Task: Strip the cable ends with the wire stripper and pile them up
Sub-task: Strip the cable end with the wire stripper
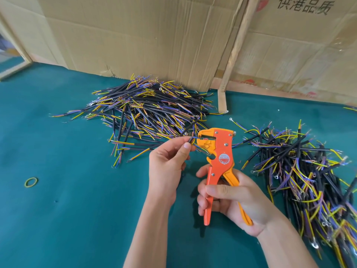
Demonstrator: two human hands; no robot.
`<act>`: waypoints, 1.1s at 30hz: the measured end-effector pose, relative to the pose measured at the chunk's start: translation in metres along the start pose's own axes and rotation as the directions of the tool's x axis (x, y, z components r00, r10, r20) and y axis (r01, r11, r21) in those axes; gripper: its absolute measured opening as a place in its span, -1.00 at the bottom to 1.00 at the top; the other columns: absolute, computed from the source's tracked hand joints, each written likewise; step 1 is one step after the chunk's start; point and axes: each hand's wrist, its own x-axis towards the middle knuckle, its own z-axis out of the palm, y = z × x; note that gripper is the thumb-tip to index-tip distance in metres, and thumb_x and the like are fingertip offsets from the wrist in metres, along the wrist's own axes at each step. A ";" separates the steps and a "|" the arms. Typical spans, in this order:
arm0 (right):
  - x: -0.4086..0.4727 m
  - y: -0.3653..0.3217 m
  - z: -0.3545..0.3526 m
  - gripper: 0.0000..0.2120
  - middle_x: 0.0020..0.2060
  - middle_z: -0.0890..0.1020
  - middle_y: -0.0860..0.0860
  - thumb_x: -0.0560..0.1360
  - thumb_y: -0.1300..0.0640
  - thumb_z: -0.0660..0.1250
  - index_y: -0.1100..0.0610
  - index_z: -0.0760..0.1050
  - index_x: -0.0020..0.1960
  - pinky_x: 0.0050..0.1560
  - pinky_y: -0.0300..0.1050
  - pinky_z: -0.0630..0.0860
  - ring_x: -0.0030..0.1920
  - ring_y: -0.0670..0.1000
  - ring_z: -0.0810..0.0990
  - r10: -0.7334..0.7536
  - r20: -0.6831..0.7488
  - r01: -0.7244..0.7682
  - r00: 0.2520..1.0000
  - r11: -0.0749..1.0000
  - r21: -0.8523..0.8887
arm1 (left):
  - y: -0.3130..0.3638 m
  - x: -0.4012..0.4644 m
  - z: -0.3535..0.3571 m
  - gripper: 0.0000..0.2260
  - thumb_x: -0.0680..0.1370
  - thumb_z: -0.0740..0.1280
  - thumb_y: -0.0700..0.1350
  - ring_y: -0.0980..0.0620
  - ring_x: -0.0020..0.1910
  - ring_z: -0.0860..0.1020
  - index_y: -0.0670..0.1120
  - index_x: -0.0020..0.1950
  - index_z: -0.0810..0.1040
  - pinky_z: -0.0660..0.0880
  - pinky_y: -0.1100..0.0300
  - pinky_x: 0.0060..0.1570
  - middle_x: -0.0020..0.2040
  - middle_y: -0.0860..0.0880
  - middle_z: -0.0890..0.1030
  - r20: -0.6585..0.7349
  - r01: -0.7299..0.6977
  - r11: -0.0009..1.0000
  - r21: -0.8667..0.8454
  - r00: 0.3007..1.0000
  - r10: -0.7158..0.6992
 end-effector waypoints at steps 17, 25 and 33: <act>0.006 0.006 0.010 -0.61 -0.50 0.18 0.04 0.38 0.15 0.54 0.09 0.30 -0.34 -0.53 -0.22 0.25 -0.60 0.00 0.18 -0.044 -0.202 0.040 0.978 0.999 -0.023 | 0.000 -0.001 0.002 -0.81 0.57 0.41 -0.26 0.10 -0.31 0.51 0.01 -0.10 0.74 0.41 0.31 -0.37 -0.20 -0.06 0.72 0.007 -0.004 1.000 -0.008 1.000 0.004; 0.000 0.001 -0.004 -0.55 -0.19 0.59 0.28 0.28 0.16 0.67 0.21 0.56 0.07 -0.18 0.16 0.58 -0.28 0.24 0.60 0.019 0.038 -0.020 0.999 0.999 0.045 | -0.002 0.000 0.002 -0.78 0.58 0.39 -0.25 0.14 -0.31 0.51 0.03 -0.10 0.76 0.43 0.34 -0.36 -0.18 -0.03 0.72 -0.009 0.001 1.000 -0.031 1.000 -0.002; -0.001 0.000 -0.010 -0.59 -0.02 0.60 0.36 0.38 0.33 0.50 0.27 0.56 0.21 0.04 0.26 0.59 -0.11 0.31 0.63 0.009 0.064 -0.012 0.998 0.999 0.051 | -0.002 0.000 0.001 -0.76 0.59 0.38 -0.25 0.14 -0.31 0.50 0.05 -0.11 0.75 0.42 0.34 -0.37 -0.19 -0.02 0.72 -0.017 -0.020 0.999 -0.029 1.000 0.019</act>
